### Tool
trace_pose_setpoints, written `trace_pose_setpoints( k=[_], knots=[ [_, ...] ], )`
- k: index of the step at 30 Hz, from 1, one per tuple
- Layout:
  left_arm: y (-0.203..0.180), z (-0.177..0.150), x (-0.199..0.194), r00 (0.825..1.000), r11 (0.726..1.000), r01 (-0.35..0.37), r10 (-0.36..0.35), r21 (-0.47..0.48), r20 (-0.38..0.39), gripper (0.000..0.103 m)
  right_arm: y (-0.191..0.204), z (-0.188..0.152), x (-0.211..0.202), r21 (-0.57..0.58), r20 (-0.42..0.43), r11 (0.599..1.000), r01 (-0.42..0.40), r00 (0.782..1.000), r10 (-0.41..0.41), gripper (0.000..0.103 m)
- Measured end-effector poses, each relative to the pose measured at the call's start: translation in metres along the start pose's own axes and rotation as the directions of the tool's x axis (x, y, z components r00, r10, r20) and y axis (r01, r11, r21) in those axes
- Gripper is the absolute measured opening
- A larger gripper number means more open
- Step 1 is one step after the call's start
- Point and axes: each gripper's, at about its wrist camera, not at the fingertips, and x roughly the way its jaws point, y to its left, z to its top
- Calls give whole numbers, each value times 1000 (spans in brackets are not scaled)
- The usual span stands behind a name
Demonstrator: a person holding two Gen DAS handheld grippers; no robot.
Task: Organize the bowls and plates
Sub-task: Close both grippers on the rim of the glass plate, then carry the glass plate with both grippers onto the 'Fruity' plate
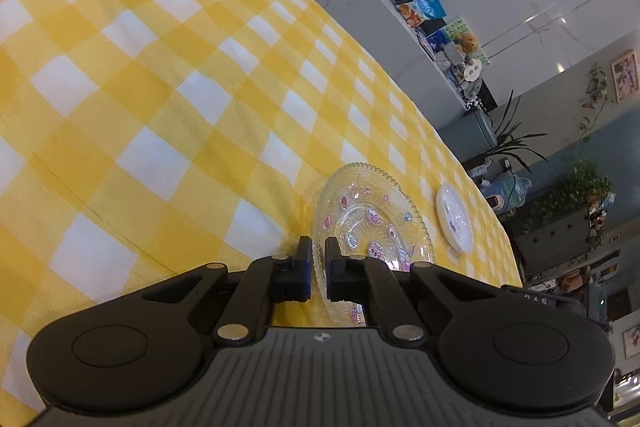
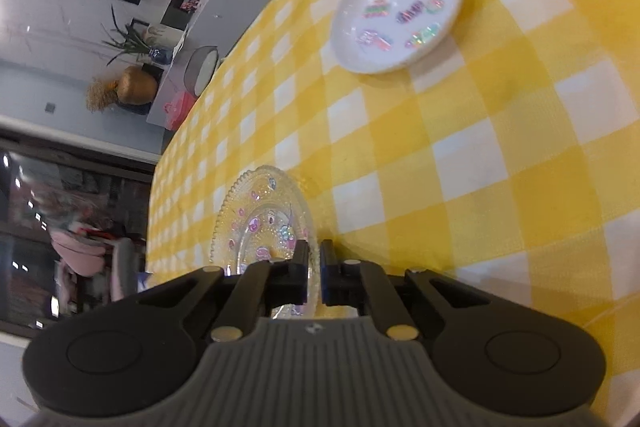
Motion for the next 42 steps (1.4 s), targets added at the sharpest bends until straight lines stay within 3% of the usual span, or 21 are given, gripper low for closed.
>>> trace_pose_setpoints(
  k=[5,10,15,20,31,37,42],
  knots=[
    [-11,-3,-2,1000,997,-28,27,67,10,7,4,-2,-2,17,12,1000,15,1000,-16,4],
    [-15,-3,-6,1000,998,10,-10,61,0,8,5,-3,-13,14,34,1000,-3,999,3,3],
    [-33,-1,-12,1000,990,1,-2,142,4,9,10,-4,-30,-2,40,1000,-5,999,6,4],
    [-42,2,-23,999,989,41,-43,140,10,9,21,-9,-52,-21,59,999,-35,998,36,4],
    [-96,-5,-54,992,956,110,-123,271,30,9,33,-25,-117,-37,117,999,-40,992,44,4],
    [-128,-12,-58,986,926,165,-158,339,-47,11,24,-43,-165,-15,176,998,-58,983,60,4],
    [-152,-24,-41,978,887,183,-122,425,-168,13,7,-57,-198,33,232,998,-62,971,53,4]
  ],
)
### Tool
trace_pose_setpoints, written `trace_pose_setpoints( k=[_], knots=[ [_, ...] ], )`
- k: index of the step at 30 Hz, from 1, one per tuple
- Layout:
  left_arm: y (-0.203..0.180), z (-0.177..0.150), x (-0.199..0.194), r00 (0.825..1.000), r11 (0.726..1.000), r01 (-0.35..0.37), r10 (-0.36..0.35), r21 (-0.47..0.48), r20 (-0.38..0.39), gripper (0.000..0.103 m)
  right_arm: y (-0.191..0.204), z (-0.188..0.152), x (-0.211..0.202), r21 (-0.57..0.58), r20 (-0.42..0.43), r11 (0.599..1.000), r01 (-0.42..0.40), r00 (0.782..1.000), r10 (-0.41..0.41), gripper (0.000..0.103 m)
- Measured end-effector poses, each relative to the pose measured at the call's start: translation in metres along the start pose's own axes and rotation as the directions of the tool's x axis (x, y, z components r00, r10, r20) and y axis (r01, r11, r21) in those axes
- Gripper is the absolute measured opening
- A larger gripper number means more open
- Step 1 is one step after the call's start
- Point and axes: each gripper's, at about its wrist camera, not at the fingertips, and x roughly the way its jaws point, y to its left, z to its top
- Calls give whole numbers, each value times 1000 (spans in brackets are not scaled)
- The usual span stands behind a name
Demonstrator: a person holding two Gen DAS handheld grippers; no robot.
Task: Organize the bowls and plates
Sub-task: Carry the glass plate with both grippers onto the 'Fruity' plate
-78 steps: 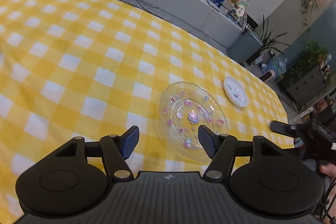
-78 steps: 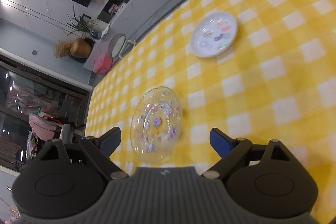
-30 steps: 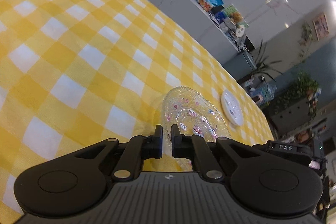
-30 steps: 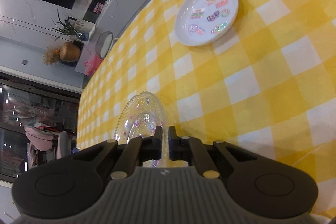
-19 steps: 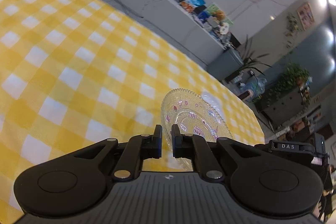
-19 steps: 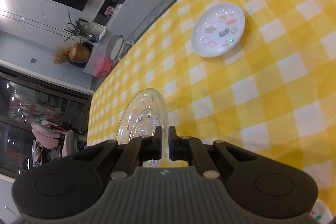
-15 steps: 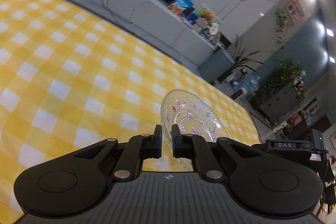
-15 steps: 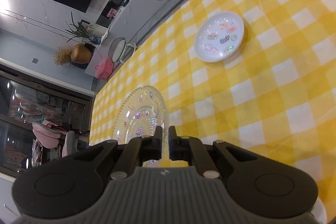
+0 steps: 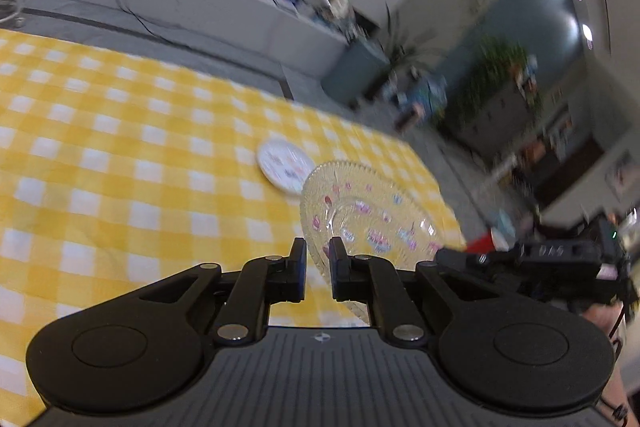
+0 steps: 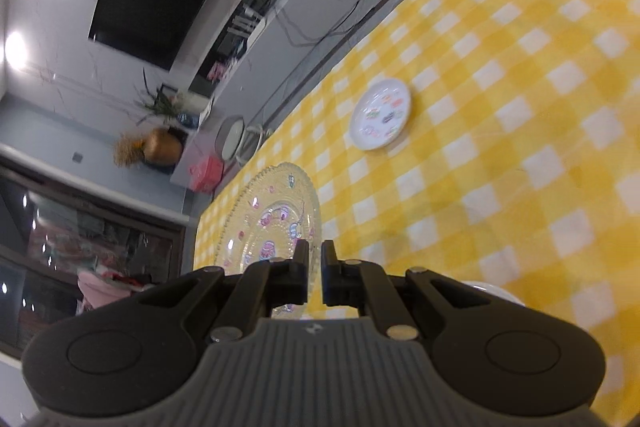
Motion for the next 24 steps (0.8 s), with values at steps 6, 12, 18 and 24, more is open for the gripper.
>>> trace_pose_setpoints(
  k=[6,12,18,24],
  knots=[
    [-17,-2,27,984,998,11,-1,55,-180,13,-25,-18,-31,66,10,998,20,1000,-21,4],
    [-27,-7,46,961,998,7,9,59,-278,13,-51,-36,-47,154,-6,988,8,1000,-7,4],
    [-43,-15,63,930,992,-20,63,122,-363,13,-70,-54,-54,192,-37,980,45,999,-39,4],
    [-50,-21,78,907,986,-40,103,161,-408,13,-90,-66,-55,231,-88,972,43,996,-23,5]
  ],
)
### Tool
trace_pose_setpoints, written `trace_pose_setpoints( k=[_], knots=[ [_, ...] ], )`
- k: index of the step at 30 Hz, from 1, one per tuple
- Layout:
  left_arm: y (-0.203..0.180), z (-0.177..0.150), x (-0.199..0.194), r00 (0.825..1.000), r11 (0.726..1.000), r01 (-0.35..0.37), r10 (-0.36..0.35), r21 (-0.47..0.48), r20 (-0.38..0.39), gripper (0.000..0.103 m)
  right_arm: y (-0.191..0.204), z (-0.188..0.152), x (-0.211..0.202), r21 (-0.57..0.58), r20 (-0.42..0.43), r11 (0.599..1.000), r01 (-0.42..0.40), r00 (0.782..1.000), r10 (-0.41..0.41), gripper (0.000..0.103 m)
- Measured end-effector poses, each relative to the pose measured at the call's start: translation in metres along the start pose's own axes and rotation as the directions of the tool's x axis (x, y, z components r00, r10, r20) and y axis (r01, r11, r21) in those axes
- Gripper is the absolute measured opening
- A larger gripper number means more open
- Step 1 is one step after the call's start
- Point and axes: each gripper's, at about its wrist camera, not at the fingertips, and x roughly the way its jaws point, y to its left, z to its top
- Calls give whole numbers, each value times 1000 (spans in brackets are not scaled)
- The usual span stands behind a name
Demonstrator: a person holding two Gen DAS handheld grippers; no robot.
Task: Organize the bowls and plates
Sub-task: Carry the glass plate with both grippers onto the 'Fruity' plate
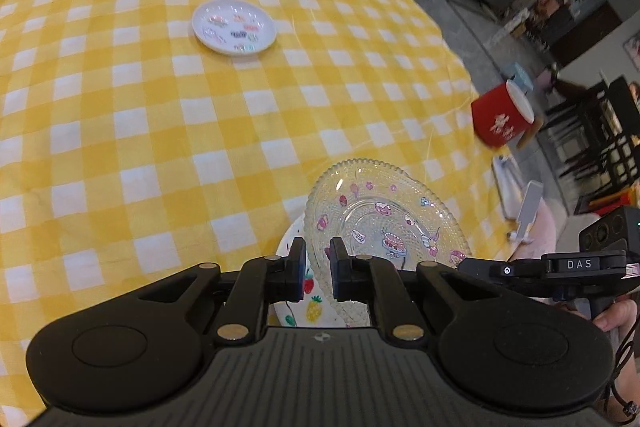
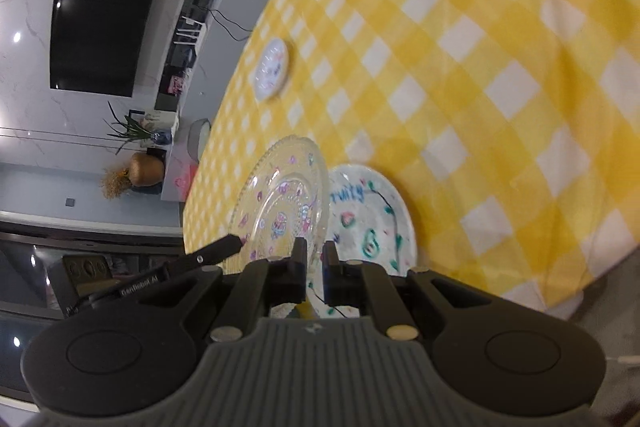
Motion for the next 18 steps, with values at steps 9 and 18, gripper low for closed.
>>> trace_pose_setpoints(
  k=[9,18],
  knots=[
    [-6,4,19,995,997,-52,56,54,-78,13,-22,-10,9,49,-44,999,23,999,-21,6],
    [-7,2,34,986,990,-97,111,106,-128,13,-28,-22,23,35,-91,998,50,995,-47,8]
  ],
)
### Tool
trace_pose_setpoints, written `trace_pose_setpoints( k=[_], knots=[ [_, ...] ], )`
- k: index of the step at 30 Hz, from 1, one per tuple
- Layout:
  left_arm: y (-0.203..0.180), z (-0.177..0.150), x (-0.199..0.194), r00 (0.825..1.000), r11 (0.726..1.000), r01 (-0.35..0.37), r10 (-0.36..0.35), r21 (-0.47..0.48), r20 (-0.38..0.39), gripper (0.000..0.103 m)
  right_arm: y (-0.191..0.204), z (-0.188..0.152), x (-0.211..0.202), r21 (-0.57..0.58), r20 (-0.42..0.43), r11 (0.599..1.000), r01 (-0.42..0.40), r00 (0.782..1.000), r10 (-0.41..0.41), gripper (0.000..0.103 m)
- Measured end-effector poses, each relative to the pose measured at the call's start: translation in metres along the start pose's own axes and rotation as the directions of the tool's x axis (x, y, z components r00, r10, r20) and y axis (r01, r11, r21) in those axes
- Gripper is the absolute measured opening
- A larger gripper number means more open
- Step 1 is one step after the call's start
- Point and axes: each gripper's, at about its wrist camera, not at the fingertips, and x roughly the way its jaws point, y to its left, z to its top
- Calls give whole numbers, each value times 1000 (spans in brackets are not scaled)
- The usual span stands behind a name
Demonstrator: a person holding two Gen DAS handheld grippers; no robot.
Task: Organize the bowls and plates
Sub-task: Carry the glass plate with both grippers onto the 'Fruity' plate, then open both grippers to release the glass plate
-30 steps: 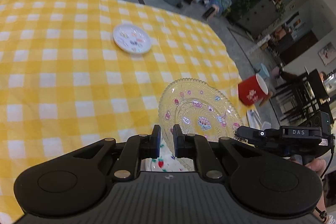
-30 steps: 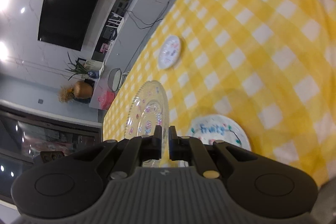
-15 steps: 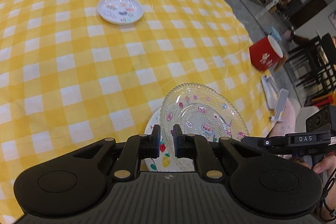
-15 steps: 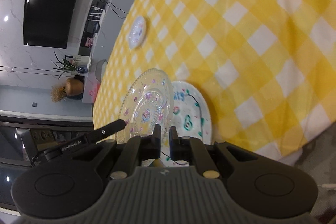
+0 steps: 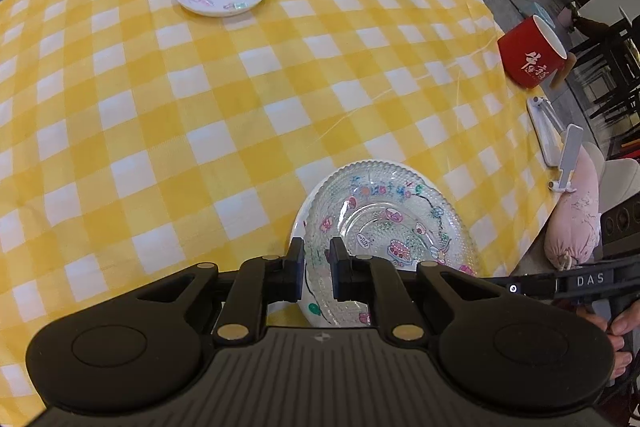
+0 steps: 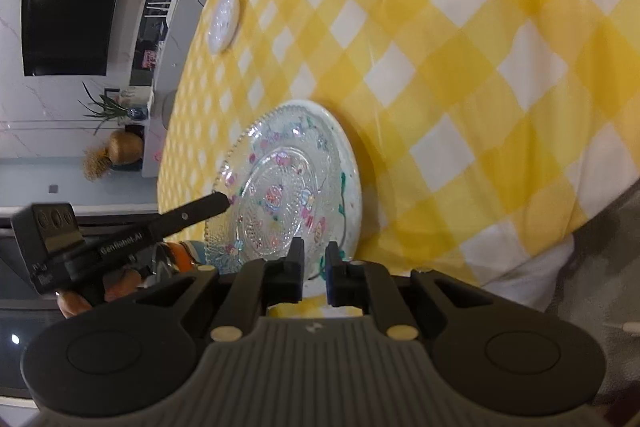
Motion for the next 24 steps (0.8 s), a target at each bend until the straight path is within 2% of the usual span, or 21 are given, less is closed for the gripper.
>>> trace_pose_setpoints(
  k=[9,12,15,17,19,21,24],
  knots=[
    [-2,2,16,999,999,-37,37,5,-31,15,2,3,4,-19,1,999,26,1000,-26,8],
    [-5,2,20,997,997,-74,75,37,-36,15,7,3,7,-32,-11,999,38,999,-39,8],
    [-6,2,20,996,995,-79,81,56,-28,15,13,1,8,-43,-4,997,61,998,-61,9],
    [-6,2,21,996,995,-77,79,57,-30,15,17,1,9,-59,-16,996,68,998,-69,11],
    [-5,2,21,997,996,-70,72,51,-31,16,21,2,10,-59,-26,996,61,998,-63,25],
    [-4,2,21,997,997,-65,67,46,-33,18,25,2,8,-61,-14,995,79,997,-80,31],
    [-4,2,21,997,997,-62,63,55,-32,19,30,0,5,-113,32,986,126,992,-123,31]
  ],
)
